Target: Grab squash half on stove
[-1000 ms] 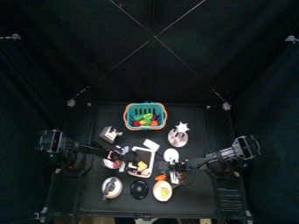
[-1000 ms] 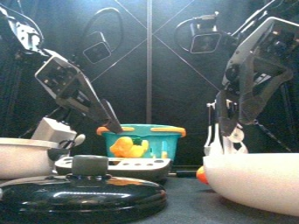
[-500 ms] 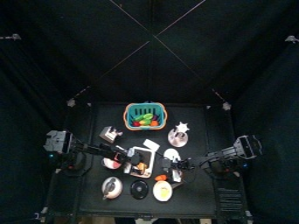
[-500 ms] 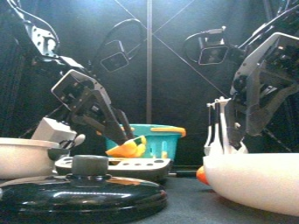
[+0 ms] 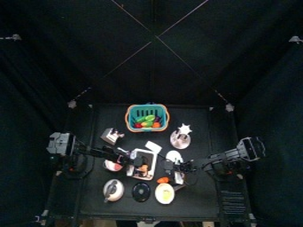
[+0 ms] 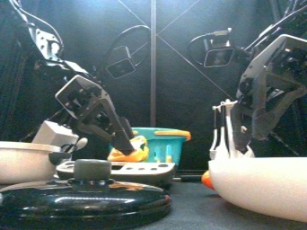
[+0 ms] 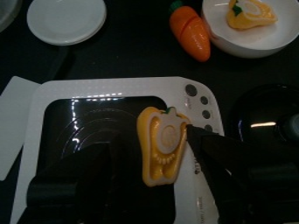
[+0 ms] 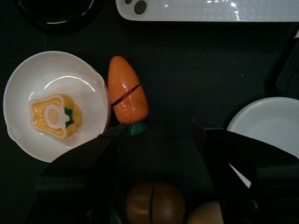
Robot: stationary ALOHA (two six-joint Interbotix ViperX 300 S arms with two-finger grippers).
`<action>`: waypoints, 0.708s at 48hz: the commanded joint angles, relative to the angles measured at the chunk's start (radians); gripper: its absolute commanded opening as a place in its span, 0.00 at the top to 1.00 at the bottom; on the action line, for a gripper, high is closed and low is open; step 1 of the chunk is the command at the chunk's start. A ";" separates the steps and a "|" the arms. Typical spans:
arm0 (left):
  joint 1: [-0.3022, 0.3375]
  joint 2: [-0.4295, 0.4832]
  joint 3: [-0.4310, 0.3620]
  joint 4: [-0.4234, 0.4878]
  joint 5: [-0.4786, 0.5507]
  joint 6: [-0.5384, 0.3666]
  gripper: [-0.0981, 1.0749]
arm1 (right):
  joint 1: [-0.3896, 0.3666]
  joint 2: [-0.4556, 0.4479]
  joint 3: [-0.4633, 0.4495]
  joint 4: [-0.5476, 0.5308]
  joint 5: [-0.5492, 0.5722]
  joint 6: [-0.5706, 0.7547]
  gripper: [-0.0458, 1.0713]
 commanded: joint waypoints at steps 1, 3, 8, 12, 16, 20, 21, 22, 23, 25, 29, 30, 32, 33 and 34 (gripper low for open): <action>-0.002 -0.005 -0.015 -0.003 0.000 0.002 0.16 | -0.006 -0.014 -0.008 0.002 -0.006 0.000 0.13; -0.002 -0.003 -0.015 -0.005 0.000 0.003 0.19 | -0.008 -0.014 -0.008 0.002 -0.006 0.000 0.13; -0.002 -0.005 -0.017 -0.003 0.003 0.003 0.26 | -0.008 -0.014 -0.005 0.000 -0.006 0.000 0.13; -0.002 -0.011 -0.017 -0.003 0.003 0.003 0.31 | -0.009 -0.014 -0.005 0.002 -0.006 0.000 0.13; -0.002 -0.018 -0.015 -0.002 0.003 0.003 0.36 | -0.009 -0.014 -0.006 0.002 -0.006 0.000 0.13; -0.002 -0.028 -0.015 0.000 0.003 0.005 0.38 | -0.009 -0.014 -0.006 0.002 -0.006 0.002 0.13; -0.002 -0.031 -0.015 0.000 0.005 0.003 0.38 | -0.009 -0.014 -0.006 0.002 -0.006 0.002 0.13; -0.002 -0.034 -0.015 -0.002 0.003 0.003 0.39 | -0.009 -0.014 -0.005 0.002 -0.006 0.002 0.13; -0.003 -0.035 -0.015 -0.003 0.003 0.003 0.39 | -0.009 -0.014 -0.005 0.003 -0.006 0.002 0.13; -0.002 -0.041 -0.014 -0.002 0.003 0.003 0.39 | -0.009 -0.014 -0.005 0.002 -0.006 0.002 0.13; -0.002 -0.044 -0.012 -0.003 0.003 0.003 0.39 | -0.009 -0.012 -0.005 0.002 -0.006 0.002 0.13; -0.002 -0.046 -0.012 -0.003 0.003 0.005 0.39 | -0.009 -0.014 -0.005 0.002 -0.006 0.002 0.13; -0.002 -0.048 -0.012 0.000 0.003 0.003 0.39 | -0.009 -0.014 -0.005 0.002 -0.006 0.002 0.13; -0.002 -0.049 -0.012 0.000 0.003 0.003 0.39 | -0.009 -0.014 -0.003 0.002 -0.006 0.002 0.13; -0.002 -0.051 -0.012 0.000 0.003 0.003 0.39 | -0.009 -0.014 -0.003 0.002 -0.006 0.002 0.13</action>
